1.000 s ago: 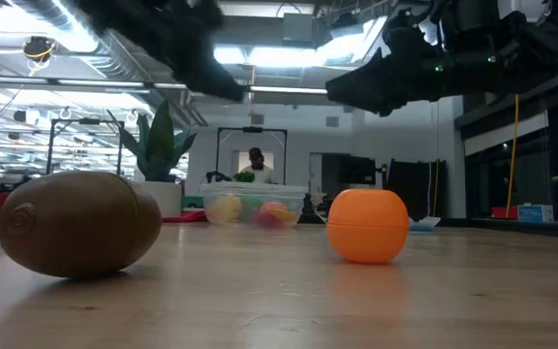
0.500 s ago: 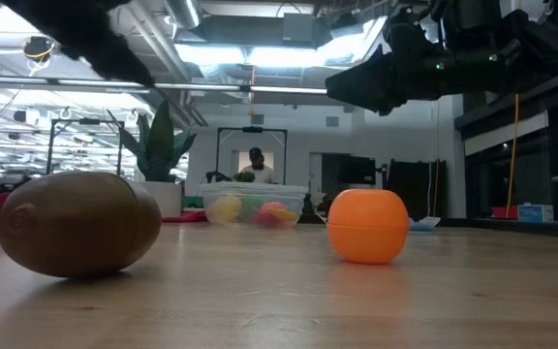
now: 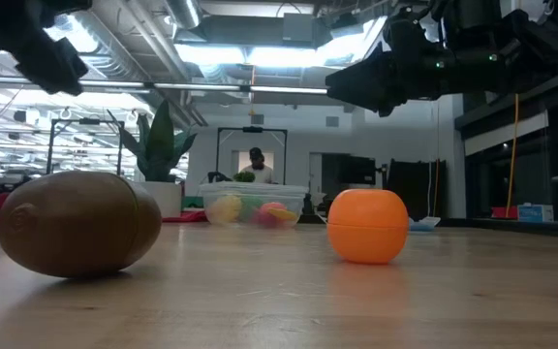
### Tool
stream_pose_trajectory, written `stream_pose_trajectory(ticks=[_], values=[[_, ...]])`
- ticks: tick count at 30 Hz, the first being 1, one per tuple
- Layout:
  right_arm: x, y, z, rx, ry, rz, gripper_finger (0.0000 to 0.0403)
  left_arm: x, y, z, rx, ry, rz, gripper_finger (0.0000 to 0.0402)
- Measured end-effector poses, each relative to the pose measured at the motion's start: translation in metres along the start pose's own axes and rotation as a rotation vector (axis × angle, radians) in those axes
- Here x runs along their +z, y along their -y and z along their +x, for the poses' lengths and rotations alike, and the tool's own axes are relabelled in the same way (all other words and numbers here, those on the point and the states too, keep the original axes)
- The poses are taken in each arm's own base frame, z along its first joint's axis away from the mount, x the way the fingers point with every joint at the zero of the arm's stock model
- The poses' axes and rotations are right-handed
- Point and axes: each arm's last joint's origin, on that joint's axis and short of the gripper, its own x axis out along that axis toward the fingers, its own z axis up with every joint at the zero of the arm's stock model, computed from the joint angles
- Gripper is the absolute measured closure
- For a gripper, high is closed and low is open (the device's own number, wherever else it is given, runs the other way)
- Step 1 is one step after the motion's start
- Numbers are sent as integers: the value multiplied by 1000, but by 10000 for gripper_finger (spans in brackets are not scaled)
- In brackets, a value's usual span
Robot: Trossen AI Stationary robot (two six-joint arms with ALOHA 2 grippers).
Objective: Pick and placing Produce into tupperware
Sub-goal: Put the strawberry into the transparent bin
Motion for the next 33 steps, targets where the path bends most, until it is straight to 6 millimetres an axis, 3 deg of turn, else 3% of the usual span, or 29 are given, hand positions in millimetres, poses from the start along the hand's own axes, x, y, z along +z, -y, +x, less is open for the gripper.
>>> stream_pose_trajectory(ticks=[6,14,19,28,33], values=[[0,0,0,0,1,1,202,-5,17,10,-36,-37,5,250],[0,-1,0,2,2,50,202,13,56,4,30,-174,-15,245],[0,-8,-1,29,2,47,202,12,79,-4,172,-285,-210,252],[0,-15,-2,55,3,23,202,11,128,-2,211,-303,-498,254],[0,-17,-2,60,4,-1,202,11,133,4,338,-417,-659,246]])
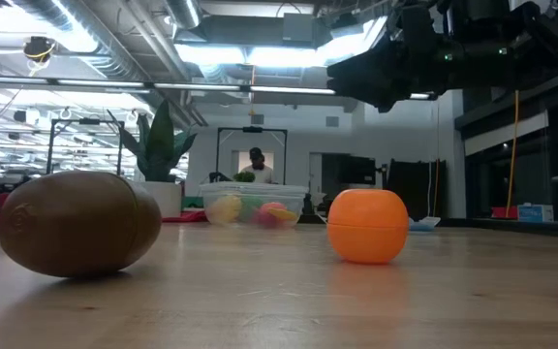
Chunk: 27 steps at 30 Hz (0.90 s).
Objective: Pick and placing Produce into tupperware
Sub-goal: Put the strawberry into the transparent bin
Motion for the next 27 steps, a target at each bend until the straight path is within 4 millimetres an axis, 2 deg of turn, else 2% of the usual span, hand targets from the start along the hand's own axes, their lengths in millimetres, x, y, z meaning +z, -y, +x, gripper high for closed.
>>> stream_pose_trajectory(ticks=[4,7,21,27], values=[[0,0,0,0,-2,-2,202,-4,-2,7,117,-91,-173,242],[-1,0,0,0,-7,-7,202,-6,-2,10,148,-107,-225,241],[-2,0,0,0,-16,-46,202,-8,5,14,104,-121,-236,254],[-2,0,0,1,-18,-46,202,-2,6,15,109,-111,-260,237]])
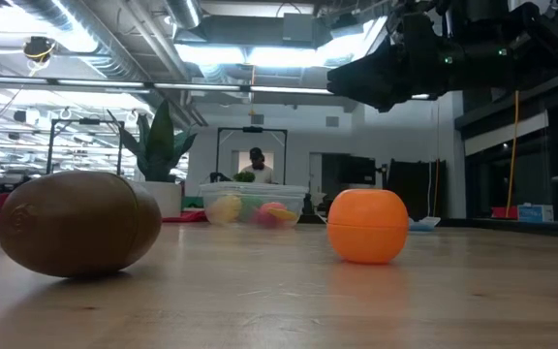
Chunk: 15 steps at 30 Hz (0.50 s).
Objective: Pick and placing Produce into tupperware
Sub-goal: Put the strawberry into the transparent bin
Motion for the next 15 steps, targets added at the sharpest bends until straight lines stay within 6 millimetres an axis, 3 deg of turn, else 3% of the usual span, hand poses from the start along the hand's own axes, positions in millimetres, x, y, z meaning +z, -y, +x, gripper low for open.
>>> stream_pose_trajectory(ticks=[10,15], values=[[0,0,0,0,-1,-40,202,16,7,3,5,13,-39,192],[0,0,0,0,-1,-41,202,19,12,3,-21,-15,-141,186]])
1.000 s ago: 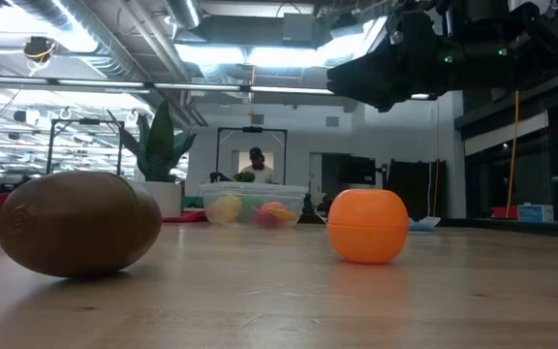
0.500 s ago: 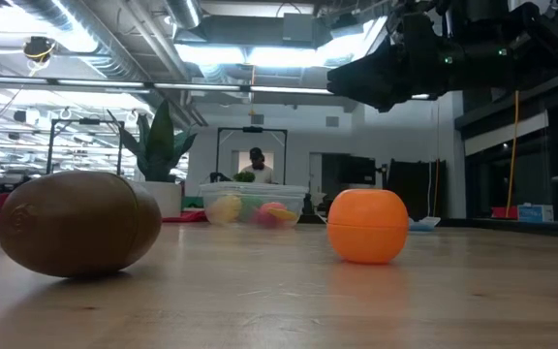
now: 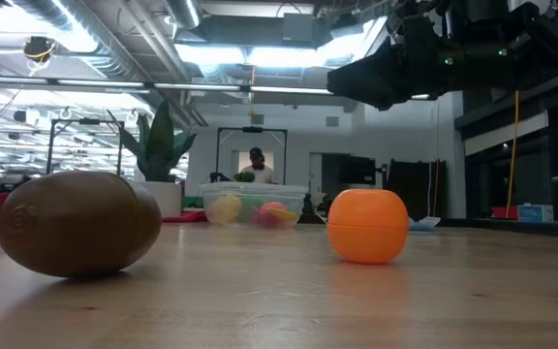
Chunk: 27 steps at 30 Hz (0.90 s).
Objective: Pick and placing Produce into tupperware
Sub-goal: Put the strawberry into the transparent bin
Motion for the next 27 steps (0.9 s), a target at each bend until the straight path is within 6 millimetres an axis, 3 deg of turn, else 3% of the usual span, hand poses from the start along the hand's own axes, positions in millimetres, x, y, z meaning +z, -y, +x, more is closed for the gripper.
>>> stream_pose_trajectory(ticks=[8,27], values=[[-1,0,0,1,-10,-3,202,-4,5,5,-8,-28,-131,191],[-5,-16,-2,67,-62,-12,202,-19,17,58,129,7,-240,195]])
